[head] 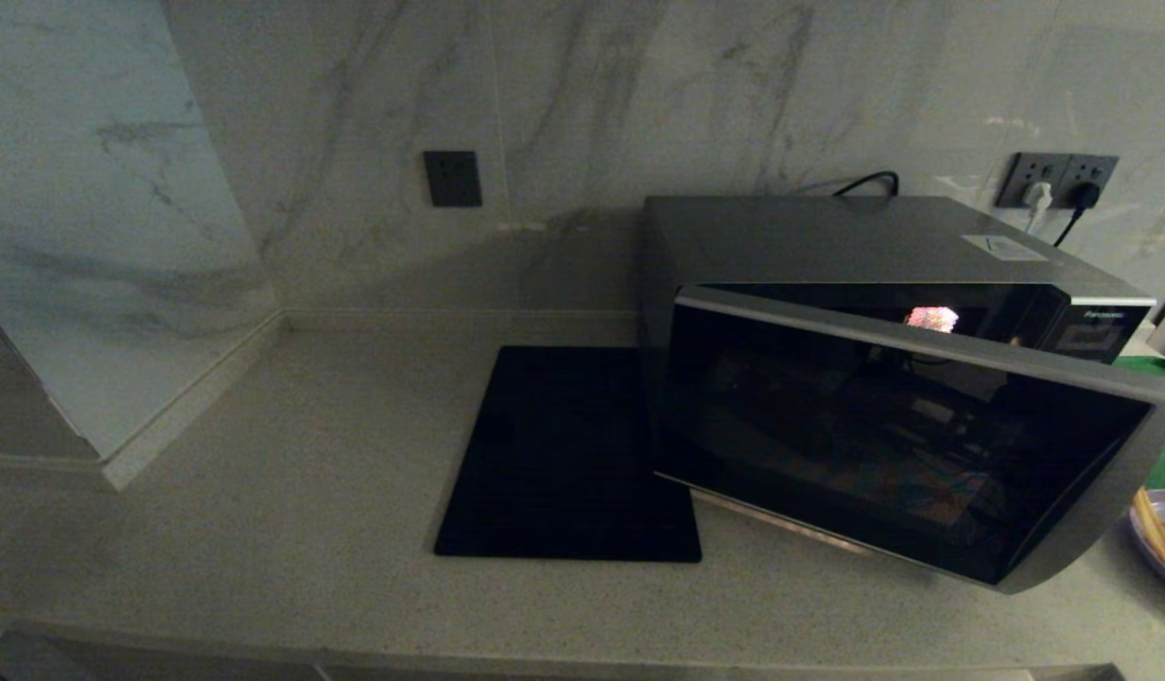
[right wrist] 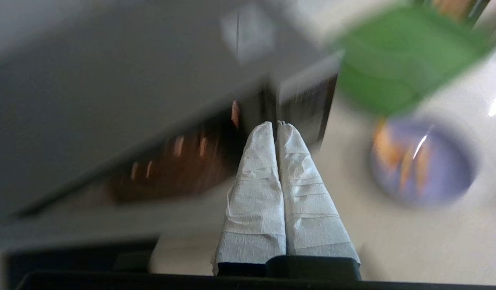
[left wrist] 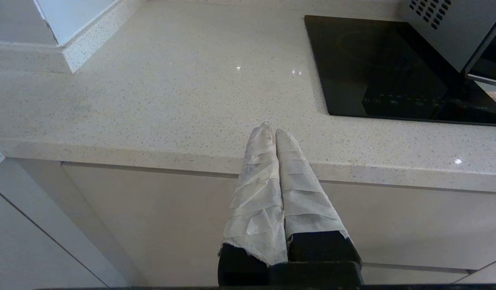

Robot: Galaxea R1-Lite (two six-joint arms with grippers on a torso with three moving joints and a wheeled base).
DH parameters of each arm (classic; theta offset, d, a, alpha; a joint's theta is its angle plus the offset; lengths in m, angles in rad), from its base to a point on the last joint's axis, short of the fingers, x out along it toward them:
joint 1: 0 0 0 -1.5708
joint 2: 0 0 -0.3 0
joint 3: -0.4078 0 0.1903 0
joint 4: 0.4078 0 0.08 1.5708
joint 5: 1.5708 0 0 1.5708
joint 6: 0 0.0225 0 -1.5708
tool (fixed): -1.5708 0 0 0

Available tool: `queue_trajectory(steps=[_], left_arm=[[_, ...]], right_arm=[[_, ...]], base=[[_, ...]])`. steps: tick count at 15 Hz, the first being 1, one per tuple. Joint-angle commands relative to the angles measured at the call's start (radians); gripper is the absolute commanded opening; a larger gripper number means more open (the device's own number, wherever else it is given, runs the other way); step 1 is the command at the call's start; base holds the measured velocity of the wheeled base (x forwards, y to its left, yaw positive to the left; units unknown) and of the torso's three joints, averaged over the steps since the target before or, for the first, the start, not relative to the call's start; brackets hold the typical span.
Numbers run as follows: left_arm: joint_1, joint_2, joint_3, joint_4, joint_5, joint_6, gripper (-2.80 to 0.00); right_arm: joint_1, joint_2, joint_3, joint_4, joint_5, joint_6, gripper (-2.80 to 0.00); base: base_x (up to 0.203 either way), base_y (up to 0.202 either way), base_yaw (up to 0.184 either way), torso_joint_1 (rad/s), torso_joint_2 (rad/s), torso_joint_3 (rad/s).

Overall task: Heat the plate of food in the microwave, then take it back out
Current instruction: Open the microwave oven

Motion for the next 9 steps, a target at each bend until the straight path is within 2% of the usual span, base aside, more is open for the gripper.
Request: queue_trajectory(steps=[1,2,5,9], left_arm=[[0.0,0.0,0.0,0.0,0.0,-0.001,-2.8],[0.0,0.0,0.0,0.0,0.0,-0.001,-2.8],[0.0,0.0,0.0,0.0,0.0,-0.001,-2.8],[0.0,0.0,0.0,0.0,0.0,-0.001,-2.8]], right_arm=[[-0.103,0.033,-0.009,0.067,0.221,0.091,-2.8],[-0.146,0.05,-0.01,0.086,0.302,0.133,-2.8],[-0.213,0.099,-0.009,0.128,0.42,0.201,-2.8],[-0.243,0.154,0.002,0.137,0.445,0.205,-2.8]], base=[[0.0,0.0,0.0,0.0,0.0,0.0],[0.0,0.0,0.0,0.0,0.0,0.0],[0.0,0.0,0.0,0.0,0.0,0.0],[0.0,0.0,0.0,0.0,0.0,0.0]])
